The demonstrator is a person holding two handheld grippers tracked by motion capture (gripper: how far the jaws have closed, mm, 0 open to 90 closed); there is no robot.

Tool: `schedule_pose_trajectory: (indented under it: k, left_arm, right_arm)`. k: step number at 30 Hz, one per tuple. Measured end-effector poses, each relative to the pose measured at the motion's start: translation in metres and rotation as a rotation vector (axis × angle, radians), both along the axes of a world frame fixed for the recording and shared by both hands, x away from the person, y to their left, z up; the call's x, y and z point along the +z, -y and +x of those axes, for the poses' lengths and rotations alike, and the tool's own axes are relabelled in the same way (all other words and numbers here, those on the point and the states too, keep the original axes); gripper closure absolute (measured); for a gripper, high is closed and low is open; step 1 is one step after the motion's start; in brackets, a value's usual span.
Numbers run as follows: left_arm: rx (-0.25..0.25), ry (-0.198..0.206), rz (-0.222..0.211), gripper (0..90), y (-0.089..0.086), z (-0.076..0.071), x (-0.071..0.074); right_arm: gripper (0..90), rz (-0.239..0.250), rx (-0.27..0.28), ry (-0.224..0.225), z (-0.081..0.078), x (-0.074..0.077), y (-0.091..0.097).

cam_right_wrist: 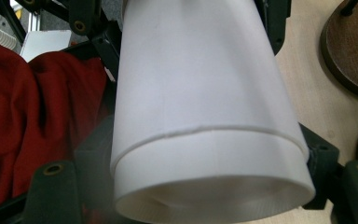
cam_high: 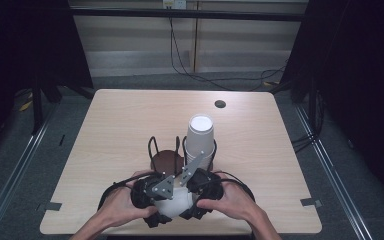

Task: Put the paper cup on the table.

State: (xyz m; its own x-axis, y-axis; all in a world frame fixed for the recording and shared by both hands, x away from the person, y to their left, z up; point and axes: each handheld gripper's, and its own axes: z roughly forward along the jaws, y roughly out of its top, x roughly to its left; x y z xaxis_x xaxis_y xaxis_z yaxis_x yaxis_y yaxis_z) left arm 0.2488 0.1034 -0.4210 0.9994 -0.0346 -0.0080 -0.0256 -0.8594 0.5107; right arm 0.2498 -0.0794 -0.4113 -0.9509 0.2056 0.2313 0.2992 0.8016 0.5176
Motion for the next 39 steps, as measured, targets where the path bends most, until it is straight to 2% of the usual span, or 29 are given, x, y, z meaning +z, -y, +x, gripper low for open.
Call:
schedule_pose_trajectory:
  k: [5, 7, 13, 15, 16, 17, 26, 28, 31, 34, 38, 39]
  left_arm:
    - [0.006, -0.017, -0.028, 14.3, -0.003, 0.002, 0.002]
    - [0.010, -0.009, -0.041, 14.3, -0.005, 0.003, 0.004]
    - [0.017, -0.015, -0.101, 14.2, -0.009, 0.004, 0.008]
    - [0.014, -0.026, -0.092, 14.1, -0.010, 0.005, 0.010]
    - [0.025, -0.029, -0.110, 14.1, -0.010, 0.005, 0.009]
    - [0.024, -0.029, -0.108, 14.0, -0.010, 0.005, 0.010]
    - [0.025, -0.041, -0.188, 15.0, -0.018, 0.007, 0.016]
    - [0.027, -0.033, -0.217, 15.3, -0.019, 0.007, 0.017]
    - [0.038, -0.021, -0.285, 15.9, -0.023, 0.006, 0.022]
    - [0.047, -0.018, -0.321, 15.8, -0.028, 0.007, 0.027]
    - [0.077, -0.027, -0.386, 15.9, -0.034, 0.007, 0.029]
    - [0.097, -0.027, -0.395, 15.9, -0.037, 0.006, 0.030]
  right_arm:
    - [25.6, 0.005, 0.002, 0.001, 0.000, 0.000, 0.000]
    - [25.7, 0.010, -0.004, 0.004, 0.000, 0.000, 0.001]
    - [25.7, 0.039, -0.004, 0.008, 0.001, 0.003, 0.004]
    - [25.8, 0.041, -0.005, 0.012, 0.001, 0.003, 0.005]
    - [25.8, 0.043, -0.003, 0.009, 0.002, 0.003, 0.005]
    - [25.8, 0.045, -0.002, 0.009, 0.001, 0.004, 0.005]
    - [25.9, 0.056, -0.006, 0.013, 0.001, 0.004, 0.007]
    - [25.9, 0.059, -0.007, 0.012, 0.001, 0.005, 0.007]
    - [25.9, 0.056, -0.009, 0.017, 0.002, 0.004, 0.009]
    - [25.9, 0.052, -0.012, 0.013, 0.002, 0.002, 0.010]
    - [25.8, 0.055, -0.035, 0.005, 0.002, 0.003, 0.015]
    - [25.8, 0.061, -0.035, 0.008, 0.003, 0.003, 0.017]
